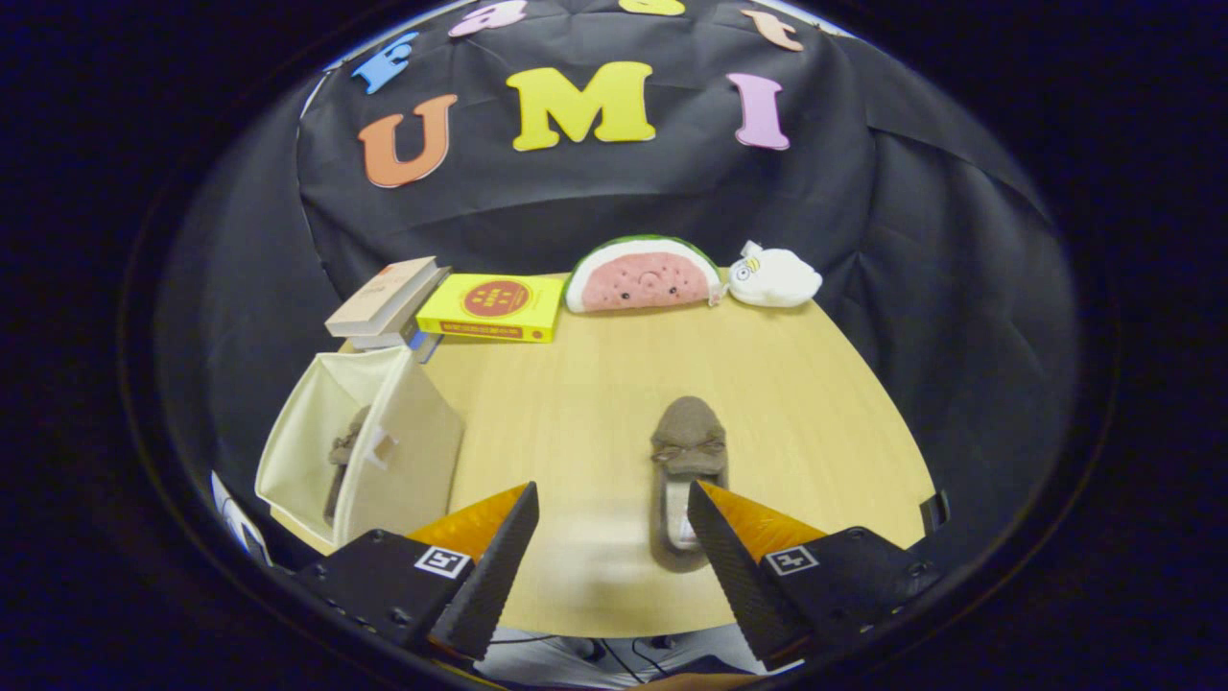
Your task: Open the storage box then place both shoes into the box .Put the left shoe in first, then the right shoe, with the right side of both shoes facing outward in a uniform manner.
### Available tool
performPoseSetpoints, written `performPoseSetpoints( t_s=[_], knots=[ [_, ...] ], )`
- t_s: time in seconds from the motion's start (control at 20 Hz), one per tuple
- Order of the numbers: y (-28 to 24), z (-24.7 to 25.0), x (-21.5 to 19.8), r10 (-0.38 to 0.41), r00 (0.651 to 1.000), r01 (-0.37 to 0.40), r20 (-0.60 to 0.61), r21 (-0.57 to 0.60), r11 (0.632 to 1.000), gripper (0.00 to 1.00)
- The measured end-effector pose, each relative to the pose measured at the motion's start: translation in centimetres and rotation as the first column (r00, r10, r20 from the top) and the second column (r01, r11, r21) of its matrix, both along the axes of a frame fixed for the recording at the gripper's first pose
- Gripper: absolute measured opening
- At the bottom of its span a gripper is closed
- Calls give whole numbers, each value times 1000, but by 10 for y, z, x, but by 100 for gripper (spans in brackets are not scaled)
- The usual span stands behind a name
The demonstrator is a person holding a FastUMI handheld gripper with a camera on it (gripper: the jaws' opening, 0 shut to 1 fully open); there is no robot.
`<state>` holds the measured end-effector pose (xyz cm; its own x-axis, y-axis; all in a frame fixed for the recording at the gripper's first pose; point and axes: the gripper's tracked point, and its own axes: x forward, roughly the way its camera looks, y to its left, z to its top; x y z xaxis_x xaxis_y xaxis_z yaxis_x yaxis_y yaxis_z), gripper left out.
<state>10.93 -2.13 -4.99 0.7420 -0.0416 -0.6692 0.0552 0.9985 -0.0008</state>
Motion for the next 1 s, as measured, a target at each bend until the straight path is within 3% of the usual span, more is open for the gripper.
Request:
performPoseSetpoints(
  t_s=[0.45,0.8,0.95,1.0],
  knots=[
    [-98,-81,37,-80,978,84,-192,17,996,92],
    [-106,-126,57,-45,950,47,-310,-2,999,72],
    [-100,-138,59,-21,936,23,-353,0,1000,28],
    [-93,-145,59,3,932,7,-361,25,1000,28]
  ],
)
